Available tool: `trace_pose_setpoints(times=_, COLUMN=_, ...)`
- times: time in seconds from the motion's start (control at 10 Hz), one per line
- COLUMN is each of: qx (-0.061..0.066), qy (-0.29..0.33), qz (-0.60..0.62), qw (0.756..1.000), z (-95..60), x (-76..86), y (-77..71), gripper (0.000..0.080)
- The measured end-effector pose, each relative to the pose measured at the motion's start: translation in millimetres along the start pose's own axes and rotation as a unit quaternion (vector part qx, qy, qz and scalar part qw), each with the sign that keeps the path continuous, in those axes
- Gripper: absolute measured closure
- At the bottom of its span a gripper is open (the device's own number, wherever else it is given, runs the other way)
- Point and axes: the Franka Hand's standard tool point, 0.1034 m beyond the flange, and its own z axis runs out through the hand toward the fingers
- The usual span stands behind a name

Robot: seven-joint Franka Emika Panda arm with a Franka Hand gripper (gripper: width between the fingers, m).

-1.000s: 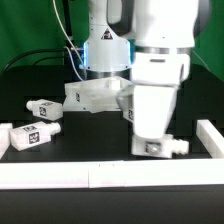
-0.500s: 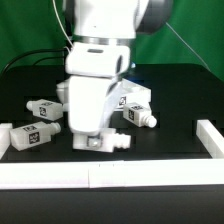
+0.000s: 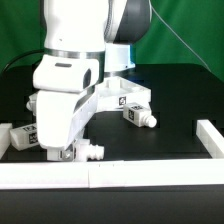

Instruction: Assemble one leg

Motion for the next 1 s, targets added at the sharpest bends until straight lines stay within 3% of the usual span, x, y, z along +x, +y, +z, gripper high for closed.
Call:
trace_pose_setpoints(times=0.4, qx=-0.002, qy=0.001, qz=0.004, qw=1.0, z=0.2, x=0.9, y=0.1, gripper=0.0517)
trace_pose_setpoints(times=0.6, qx=-0.002, qy=0.001, qz=0.004, qw=1.0, z=0.2, x=0.9, y=0.0, gripper=0.0193)
trace_pose_setpoints(times=0.7, qx=-0.003, qy=0.001, qz=0.008, qw=1.0, z=-1.4, x=1.0, y=0.8, gripper=0.0193)
trace_pose_setpoints(times=0.8, qx=-0.01, qy=0.002, qz=0.029, qw=1.0, z=-12.6, x=1.6, y=2.8, gripper=0.0163)
trace_pose_setpoints(times=1.0, qx=-0.022, qy=0.005, qz=0.072, qw=0.997, z=-42.9, x=-0.1, y=-15.6, gripper=0.0152)
